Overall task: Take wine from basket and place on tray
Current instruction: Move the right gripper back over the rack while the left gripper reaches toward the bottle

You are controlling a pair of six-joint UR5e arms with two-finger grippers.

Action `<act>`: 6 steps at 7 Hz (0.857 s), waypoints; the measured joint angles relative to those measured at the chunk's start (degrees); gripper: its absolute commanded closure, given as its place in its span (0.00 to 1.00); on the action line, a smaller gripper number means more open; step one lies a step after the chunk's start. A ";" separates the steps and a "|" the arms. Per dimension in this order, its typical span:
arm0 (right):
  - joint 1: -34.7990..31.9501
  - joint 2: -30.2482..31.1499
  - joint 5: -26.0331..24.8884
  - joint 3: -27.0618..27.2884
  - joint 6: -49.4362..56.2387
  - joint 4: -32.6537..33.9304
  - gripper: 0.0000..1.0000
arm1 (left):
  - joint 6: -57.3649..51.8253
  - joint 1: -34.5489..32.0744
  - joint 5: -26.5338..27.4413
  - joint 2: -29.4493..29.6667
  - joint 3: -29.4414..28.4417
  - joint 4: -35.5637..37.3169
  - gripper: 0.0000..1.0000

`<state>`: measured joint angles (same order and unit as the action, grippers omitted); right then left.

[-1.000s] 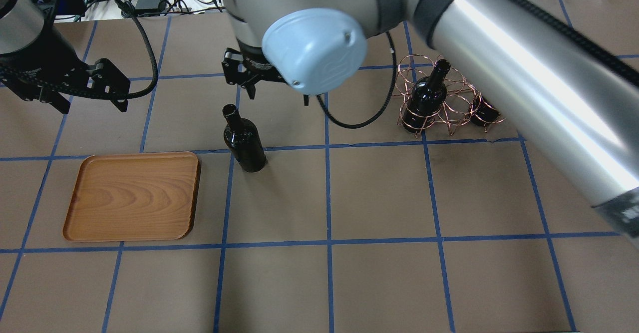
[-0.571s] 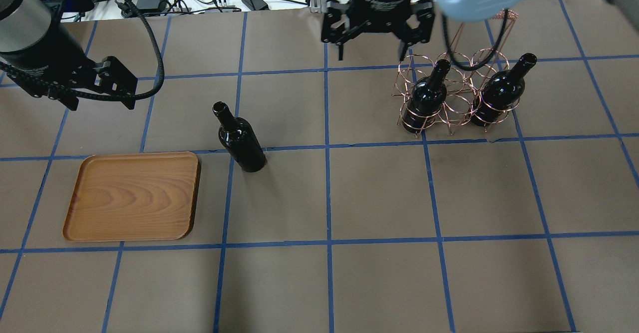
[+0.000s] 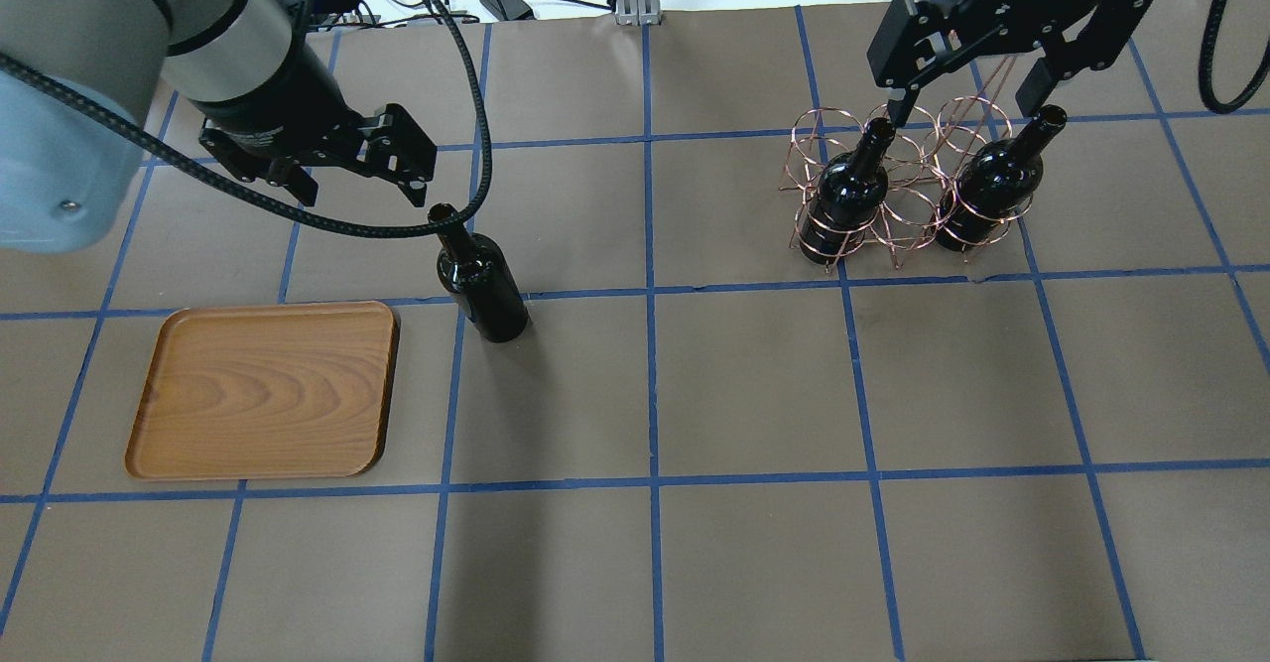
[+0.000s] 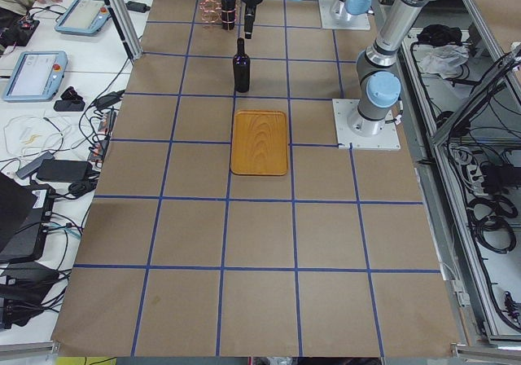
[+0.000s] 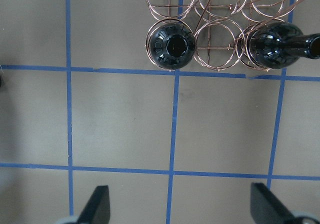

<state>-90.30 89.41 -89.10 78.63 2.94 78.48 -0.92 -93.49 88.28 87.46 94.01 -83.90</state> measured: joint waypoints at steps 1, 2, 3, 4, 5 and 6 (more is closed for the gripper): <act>0.21 0.54 -0.01 0.55 0.07 0.26 0.00 | 2.02 -1.97 -0.05 0.81 0.37 0.20 0.00; 0.22 0.75 0.03 0.74 -0.81 0.77 0.00 | 4.35 -3.49 0.10 1.61 0.95 0.51 0.00; 0.18 0.78 0.04 0.84 -1.54 1.78 0.00 | 5.66 -4.15 0.05 2.73 1.37 1.38 0.00; 0.12 0.80 -0.01 0.96 -1.82 2.93 0.00 | 5.56 -4.35 0.03 4.08 1.53 3.18 0.00; 0.07 0.83 0.00 1.03 -2.05 3.47 0.00 | 3.33 -4.32 0.22 5.43 1.57 5.42 0.00; -0.03 0.84 0.04 1.14 -2.14 3.84 0.00 | 0.43 -3.83 0.29 6.66 1.63 6.77 0.00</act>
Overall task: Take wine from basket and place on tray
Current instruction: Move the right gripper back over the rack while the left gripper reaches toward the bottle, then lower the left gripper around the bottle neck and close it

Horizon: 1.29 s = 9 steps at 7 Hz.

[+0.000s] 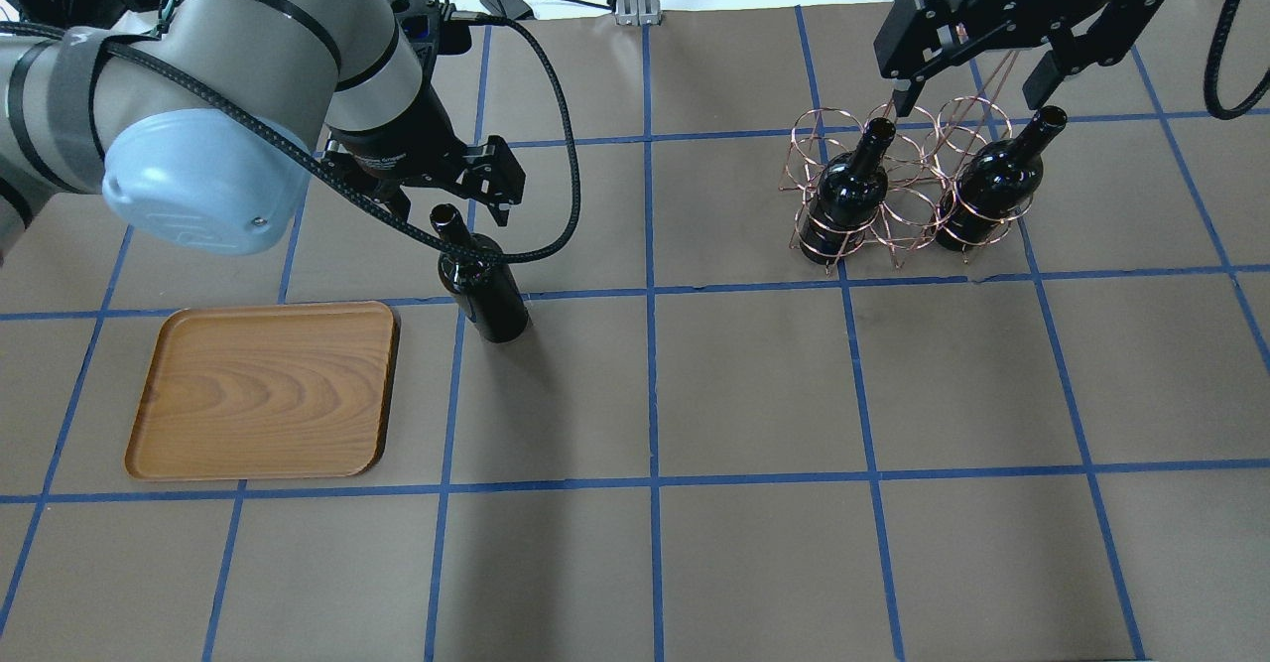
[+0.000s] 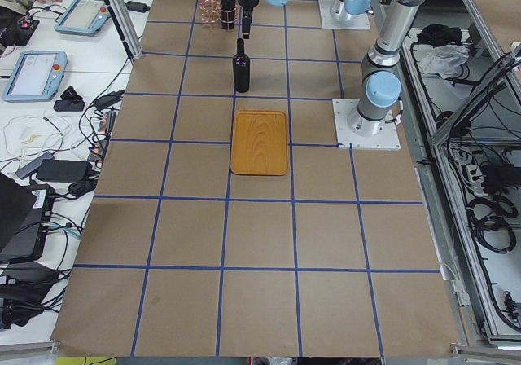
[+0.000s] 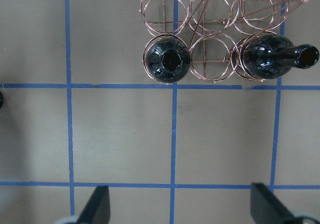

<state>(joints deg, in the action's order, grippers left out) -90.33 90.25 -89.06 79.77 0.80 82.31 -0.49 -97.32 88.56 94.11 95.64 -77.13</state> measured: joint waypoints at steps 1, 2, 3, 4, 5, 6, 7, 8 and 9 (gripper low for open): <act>-0.11 0.00 0.07 0.21 -0.04 0.43 0.00 | -2.26 1.04 -0.02 1.11 0.12 0.53 0.00; -0.14 0.05 0.05 0.43 -0.15 0.71 0.00 | -4.17 2.17 -0.04 2.08 0.28 0.74 0.00; -0.14 0.20 -0.14 0.51 -0.29 0.75 0.00 | -4.93 2.89 -0.16 2.87 0.38 0.80 0.00; -0.18 0.47 -0.67 0.53 -0.49 0.62 0.00 | -4.99 3.20 -0.37 3.74 0.46 0.89 0.00; -0.22 0.62 -1.51 0.56 -0.96 0.45 0.00 | -4.94 3.26 -0.50 4.63 0.48 1.44 0.07; -0.25 0.64 -2.02 0.56 -1.49 0.43 0.00 | -4.83 3.15 -0.60 5.38 0.51 2.32 0.11; -0.30 0.64 -2.02 0.56 -1.75 0.57 0.00 | -4.75 2.99 -0.70 5.76 0.51 2.71 0.19; -0.34 0.65 -2.09 0.56 -1.85 0.75 0.00 | -4.73 2.87 -0.67 5.75 0.51 2.53 0.24; -0.36 0.66 -2.34 0.56 -1.86 0.78 0.00 | -4.76 2.77 -0.55 5.65 0.58 2.02 0.26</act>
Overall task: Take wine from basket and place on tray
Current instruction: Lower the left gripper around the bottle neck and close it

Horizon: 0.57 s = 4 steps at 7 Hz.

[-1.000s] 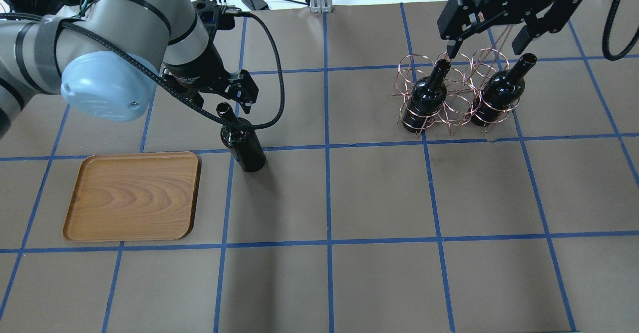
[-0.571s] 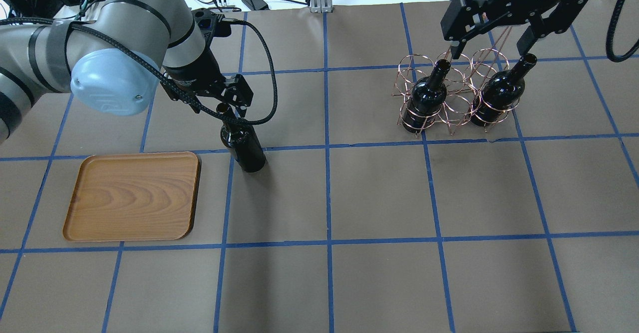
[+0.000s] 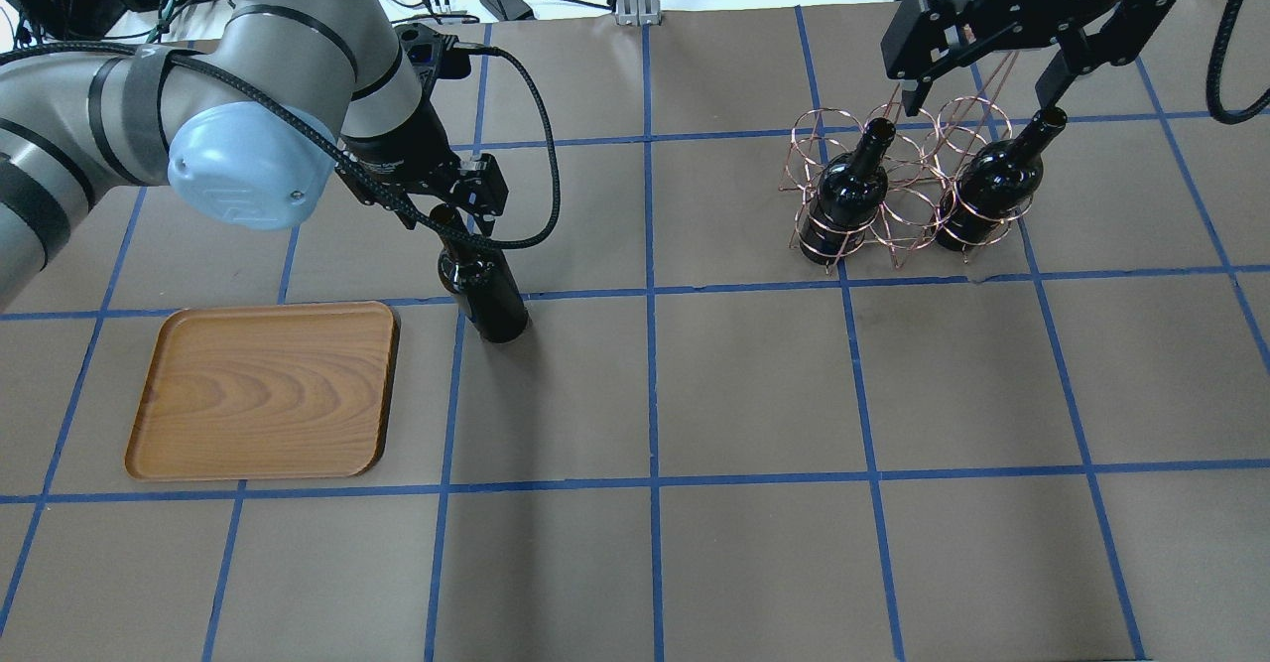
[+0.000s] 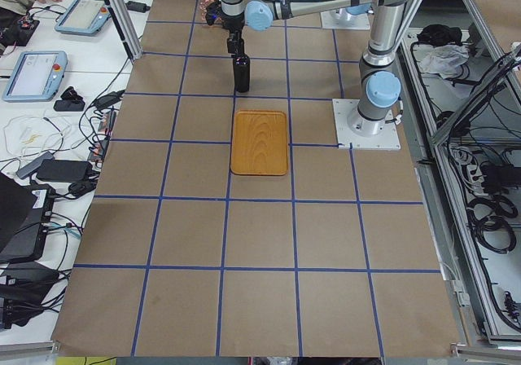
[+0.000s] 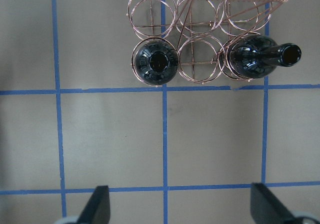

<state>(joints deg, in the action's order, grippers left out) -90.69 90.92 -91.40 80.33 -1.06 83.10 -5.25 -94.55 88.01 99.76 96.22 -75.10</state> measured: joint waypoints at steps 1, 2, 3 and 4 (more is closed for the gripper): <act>-0.01 -0.01 -0.06 0.00 0.00 -0.02 0.00 | -0.02 -0.06 0.08 -0.09 0.03 -0.56 0.32; -0.01 -0.03 -0.11 0.00 0.03 -0.05 0.00 | -0.07 -0.09 0.14 -0.19 0.03 -1.22 0.43; -0.02 -0.02 -0.17 0.00 0.07 -0.10 0.00 | -0.23 -0.11 0.17 -0.29 0.03 -1.73 0.71; -0.02 -0.03 -0.18 0.00 0.08 -0.12 0.00 | -0.40 -0.11 0.14 -0.27 0.03 -2.02 1.00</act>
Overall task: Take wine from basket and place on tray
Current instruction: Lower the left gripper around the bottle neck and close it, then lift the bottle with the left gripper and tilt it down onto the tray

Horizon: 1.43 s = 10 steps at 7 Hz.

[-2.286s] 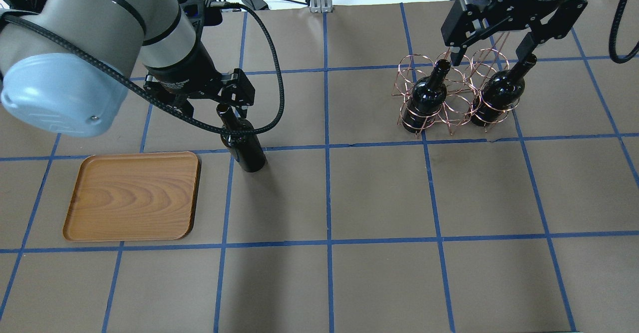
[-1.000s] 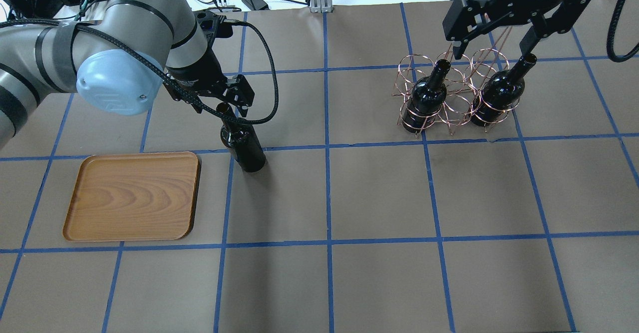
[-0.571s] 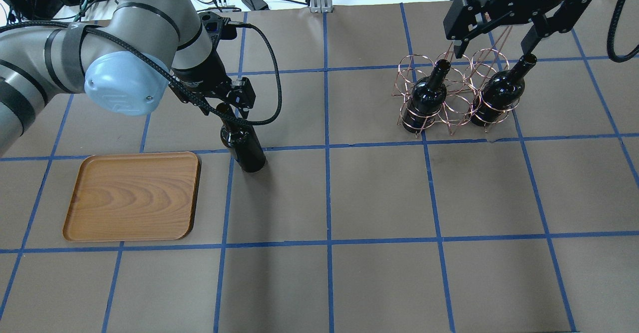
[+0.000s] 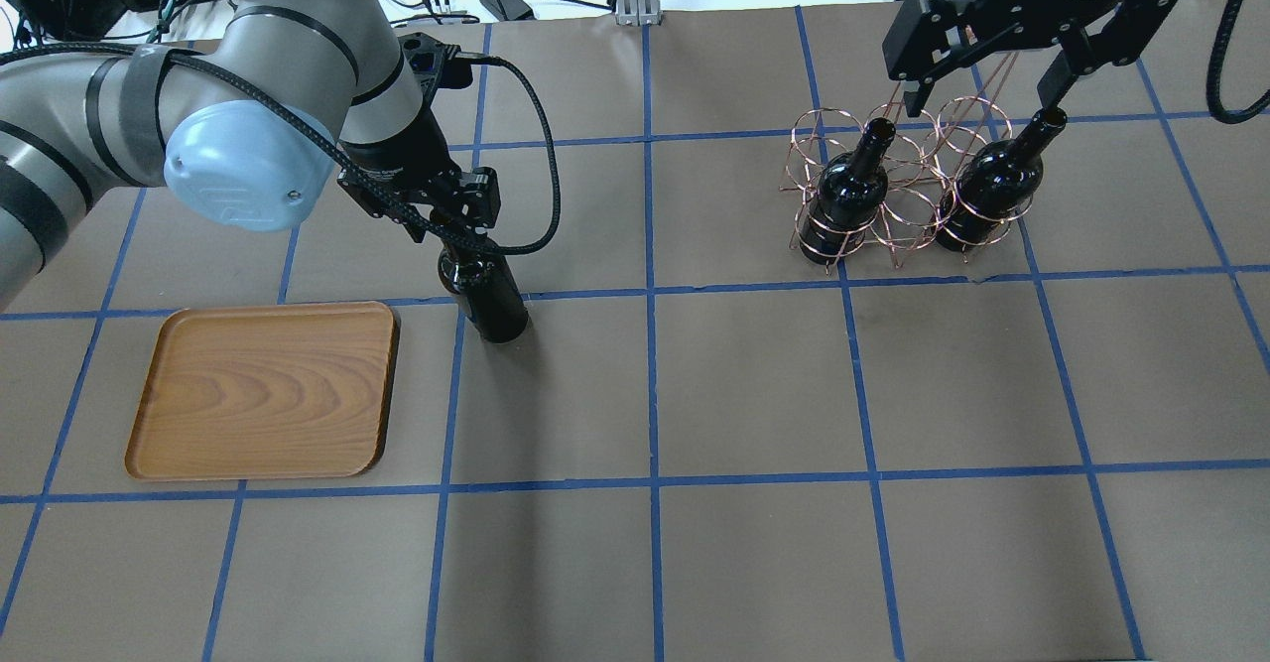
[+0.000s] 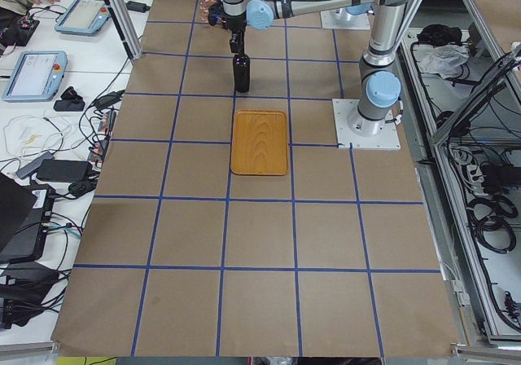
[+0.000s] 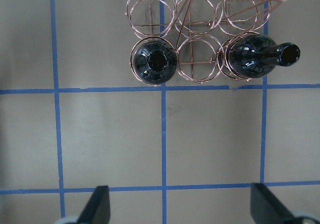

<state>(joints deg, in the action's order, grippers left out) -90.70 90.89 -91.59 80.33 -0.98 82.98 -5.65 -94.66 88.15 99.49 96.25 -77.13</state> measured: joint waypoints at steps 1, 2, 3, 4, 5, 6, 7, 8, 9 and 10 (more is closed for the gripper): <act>0.00 -0.02 0.02 0.00 0.01 -0.01 0.00 | 0.02 0.00 -0.05 0.04 0.00 -0.36 1.00; 0.00 -0.02 0.02 0.03 0.01 -0.01 0.00 | 0.12 -0.04 -0.08 0.04 -0.05 -0.94 1.00; 0.00 -0.02 0.01 0.04 0.03 -0.01 0.00 | 0.17 -0.12 -0.08 -0.08 -0.08 -1.52 1.00; 0.00 0.01 0.01 0.03 0.07 -0.01 0.00 | 0.19 -0.28 -0.09 -0.38 -0.17 -1.79 1.00; 0.00 0.05 0.07 0.03 0.09 -0.01 0.00 | 0.02 -0.26 0.00 -0.78 -0.43 -1.95 1.00; -0.02 0.06 0.23 0.05 0.08 -0.01 0.00 | -0.49 0.24 0.27 -1.29 -1.13 -2.21 1.00; -0.06 0.08 0.26 0.14 0.04 -0.01 0.00 | -1.51 1.59 0.75 -1.75 -2.55 -3.07 1.00; -0.07 0.14 0.15 0.23 0.02 -0.01 0.00 | -3.99 4.07 1.76 -2.16 -4.50 -4.98 1.00; -0.08 0.20 0.06 0.33 0.02 -0.01 0.00 | -8.83 7.96 3.68 -2.68 -6.04 -7.01 1.00; -0.09 0.22 0.06 0.39 0.01 -0.01 0.00 | -15.00 12.94 5.36 -3.30 -6.46 -8.01 1.00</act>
<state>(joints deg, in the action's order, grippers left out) -90.79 91.11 -91.52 80.72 -0.97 82.97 -20.65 -81.71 93.51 96.19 89.79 -85.14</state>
